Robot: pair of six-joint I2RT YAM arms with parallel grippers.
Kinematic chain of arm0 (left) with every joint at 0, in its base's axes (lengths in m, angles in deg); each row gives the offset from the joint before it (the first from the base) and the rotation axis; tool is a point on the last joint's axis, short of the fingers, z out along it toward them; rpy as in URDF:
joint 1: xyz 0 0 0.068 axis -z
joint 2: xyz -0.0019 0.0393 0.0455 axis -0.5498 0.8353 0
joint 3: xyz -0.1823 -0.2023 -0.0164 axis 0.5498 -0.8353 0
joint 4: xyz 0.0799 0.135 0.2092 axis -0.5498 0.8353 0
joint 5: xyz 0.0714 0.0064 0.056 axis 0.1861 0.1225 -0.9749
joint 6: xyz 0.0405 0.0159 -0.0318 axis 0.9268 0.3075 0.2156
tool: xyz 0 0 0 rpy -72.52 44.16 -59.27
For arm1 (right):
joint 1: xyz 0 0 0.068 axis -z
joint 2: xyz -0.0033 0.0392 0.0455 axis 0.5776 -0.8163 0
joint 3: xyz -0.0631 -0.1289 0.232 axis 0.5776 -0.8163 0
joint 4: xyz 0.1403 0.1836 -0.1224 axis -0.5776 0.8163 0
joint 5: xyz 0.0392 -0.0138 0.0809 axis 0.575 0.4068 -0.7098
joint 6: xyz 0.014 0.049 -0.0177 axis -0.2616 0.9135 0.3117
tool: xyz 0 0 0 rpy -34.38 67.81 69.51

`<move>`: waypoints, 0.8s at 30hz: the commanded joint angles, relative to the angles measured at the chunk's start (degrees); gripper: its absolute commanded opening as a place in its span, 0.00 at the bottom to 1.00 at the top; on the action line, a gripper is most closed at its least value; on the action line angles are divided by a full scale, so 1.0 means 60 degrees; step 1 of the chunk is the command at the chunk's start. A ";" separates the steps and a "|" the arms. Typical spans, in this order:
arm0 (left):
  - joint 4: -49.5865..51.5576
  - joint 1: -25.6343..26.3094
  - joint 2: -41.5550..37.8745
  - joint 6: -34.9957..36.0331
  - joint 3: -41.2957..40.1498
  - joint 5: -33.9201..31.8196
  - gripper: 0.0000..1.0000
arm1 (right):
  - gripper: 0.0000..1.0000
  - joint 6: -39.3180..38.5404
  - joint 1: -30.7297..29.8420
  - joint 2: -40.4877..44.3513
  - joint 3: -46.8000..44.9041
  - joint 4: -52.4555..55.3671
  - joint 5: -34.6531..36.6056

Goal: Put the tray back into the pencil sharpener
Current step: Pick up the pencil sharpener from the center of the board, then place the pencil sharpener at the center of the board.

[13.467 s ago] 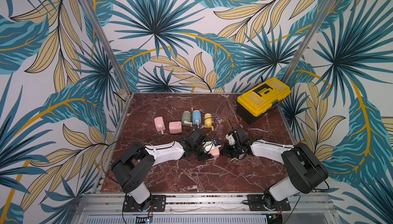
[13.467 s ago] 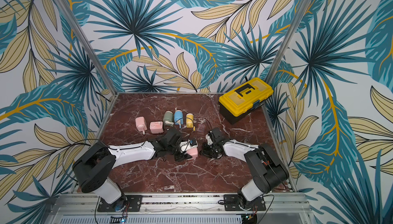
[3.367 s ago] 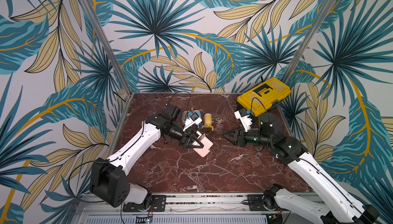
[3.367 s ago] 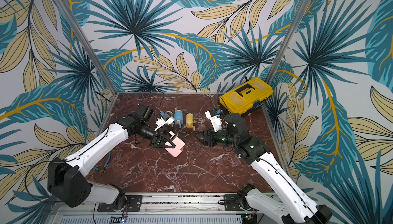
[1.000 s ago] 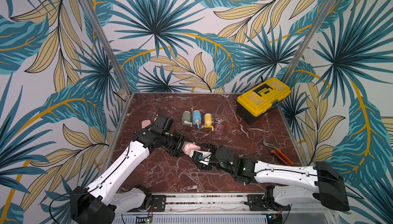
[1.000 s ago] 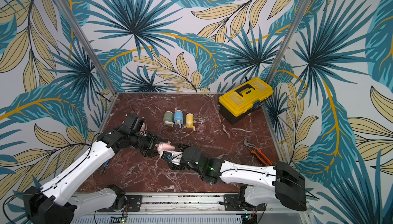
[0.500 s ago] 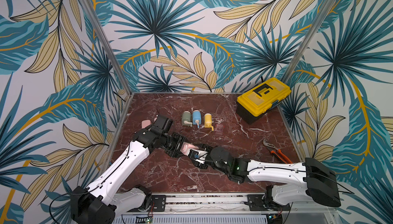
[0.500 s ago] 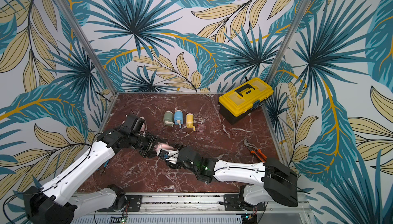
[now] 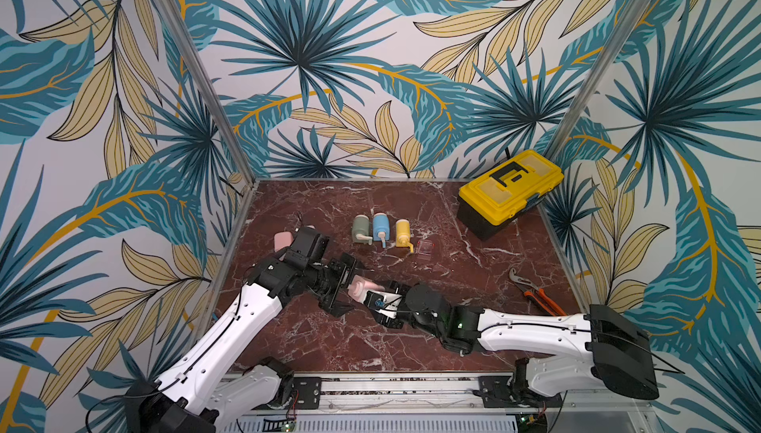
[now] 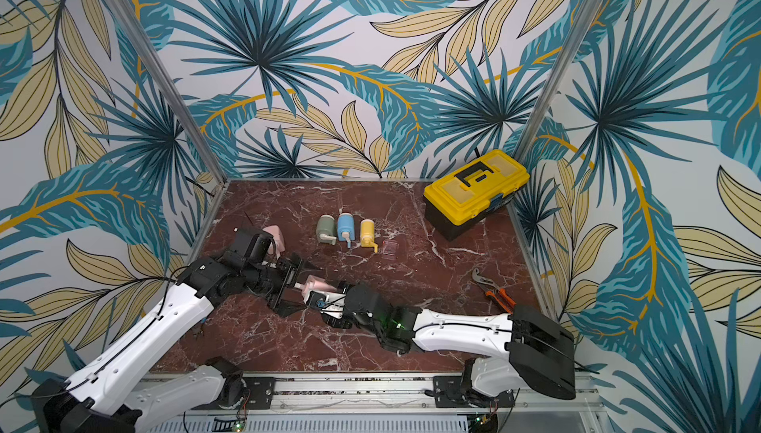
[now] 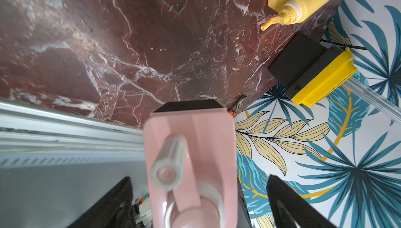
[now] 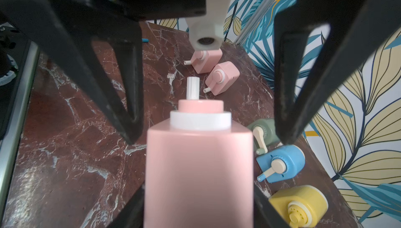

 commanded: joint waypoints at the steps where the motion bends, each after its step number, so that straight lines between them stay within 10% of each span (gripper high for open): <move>1: -0.0162 -0.0216 -0.0263 0.0215 -0.0220 -0.0828 1.00 | 0.36 0.0486 0.0052 0.0543 -0.0372 0.0290 0.0020; 7: -0.0177 -0.0940 -0.0388 0.2307 -0.0425 -0.2792 1.00 | 0.35 0.0844 0.0469 0.1597 -0.0823 0.1663 -0.0149; 15: -0.0712 -0.1258 -0.0354 0.9776 0.0551 -0.7292 1.00 | 0.34 0.0896 0.1191 0.3140 -0.0816 0.4315 -0.1214; 24: -0.2381 -0.1257 -0.0130 1.6162 0.0086 -0.2916 0.98 | 0.34 0.0706 0.1973 0.2678 0.0026 0.6132 -0.2867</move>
